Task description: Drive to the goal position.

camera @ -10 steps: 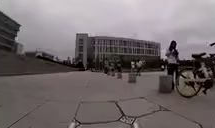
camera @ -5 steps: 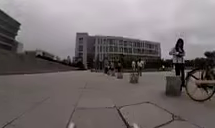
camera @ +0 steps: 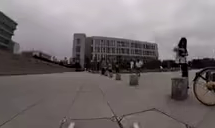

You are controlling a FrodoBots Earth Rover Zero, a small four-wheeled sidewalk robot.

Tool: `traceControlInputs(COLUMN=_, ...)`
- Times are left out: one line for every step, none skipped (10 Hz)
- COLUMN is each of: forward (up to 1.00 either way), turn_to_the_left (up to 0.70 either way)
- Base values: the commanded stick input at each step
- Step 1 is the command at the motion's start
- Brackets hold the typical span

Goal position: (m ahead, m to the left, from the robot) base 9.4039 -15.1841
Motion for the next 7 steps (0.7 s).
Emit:
traceControlInputs(forward=0.70, turn_to_the_left=-0.14)
traceControlInputs(forward=0.70, turn_to_the_left=-0.14)
traceControlInputs(forward=0.70, turn_to_the_left=-0.14)
traceControlInputs(forward=0.70, turn_to_the_left=-0.14)
traceControlInputs(forward=0.70, turn_to_the_left=-0.14)
traceControlInputs(forward=0.70, turn_to_the_left=-0.14)
traceControlInputs(forward=0.70, turn_to_the_left=-0.14)
